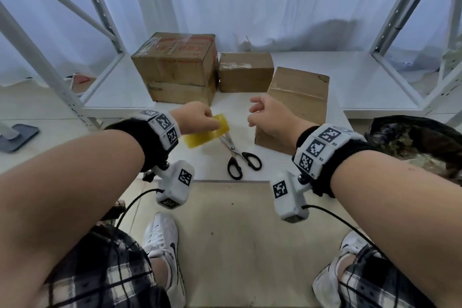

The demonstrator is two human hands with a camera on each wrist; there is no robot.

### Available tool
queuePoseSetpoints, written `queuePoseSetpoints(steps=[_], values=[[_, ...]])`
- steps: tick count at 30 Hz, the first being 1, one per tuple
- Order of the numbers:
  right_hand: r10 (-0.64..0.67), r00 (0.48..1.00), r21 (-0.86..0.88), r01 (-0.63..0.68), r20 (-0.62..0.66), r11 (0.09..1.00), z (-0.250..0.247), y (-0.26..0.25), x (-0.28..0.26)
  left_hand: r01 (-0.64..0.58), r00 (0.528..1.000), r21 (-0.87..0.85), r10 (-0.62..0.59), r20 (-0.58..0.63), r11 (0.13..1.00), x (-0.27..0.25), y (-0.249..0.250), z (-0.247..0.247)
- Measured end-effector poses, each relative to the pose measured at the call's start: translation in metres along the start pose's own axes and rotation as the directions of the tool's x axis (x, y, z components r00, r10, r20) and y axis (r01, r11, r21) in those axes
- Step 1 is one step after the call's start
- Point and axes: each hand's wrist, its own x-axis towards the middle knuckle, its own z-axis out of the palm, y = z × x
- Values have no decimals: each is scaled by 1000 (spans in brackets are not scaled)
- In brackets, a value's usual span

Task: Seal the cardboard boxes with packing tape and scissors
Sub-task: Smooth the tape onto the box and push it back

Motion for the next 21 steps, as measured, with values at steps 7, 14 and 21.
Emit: queuePoseSetpoints(steps=[7,14,21], values=[[202,974,563,-224,101,796,-19,-21,7,-177,984,-444,159,-76,879,-18,22,-36],[161,987,574,-138,12,807,-29,-13,11,-210,978,-463,188,-93,861,-12,45,-36],[137,986,506,-72,-91,860,-35,-13,6,-219,976,-435,199,-91,873,-4,49,-36]])
